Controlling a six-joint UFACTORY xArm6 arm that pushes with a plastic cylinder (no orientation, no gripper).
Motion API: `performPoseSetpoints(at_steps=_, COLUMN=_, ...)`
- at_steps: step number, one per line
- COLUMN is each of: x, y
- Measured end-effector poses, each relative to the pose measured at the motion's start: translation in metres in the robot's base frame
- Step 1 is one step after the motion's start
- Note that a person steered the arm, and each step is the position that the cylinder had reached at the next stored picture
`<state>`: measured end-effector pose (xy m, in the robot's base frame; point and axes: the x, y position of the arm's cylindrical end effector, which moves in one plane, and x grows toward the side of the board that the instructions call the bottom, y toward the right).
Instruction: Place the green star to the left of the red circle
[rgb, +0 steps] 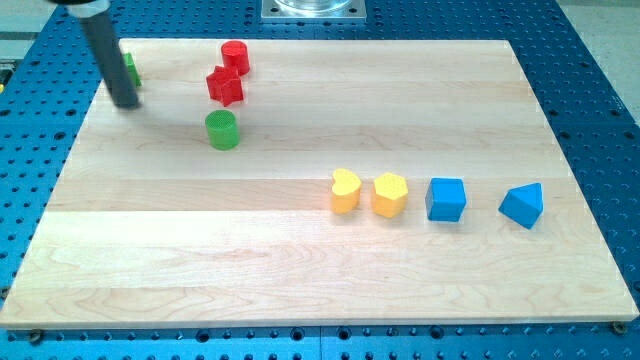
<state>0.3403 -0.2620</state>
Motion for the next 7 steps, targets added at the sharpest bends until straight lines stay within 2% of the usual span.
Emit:
performPoseSetpoints(at_steps=1, x=-0.002, y=-0.036)
performPoseSetpoints(at_steps=3, x=-0.081, y=-0.02)
performPoseSetpoints(at_steps=4, x=-0.1, y=-0.014)
performPoseSetpoints(at_steps=5, x=-0.091, y=-0.019)
performPoseSetpoints(at_steps=7, x=-0.038, y=0.003)
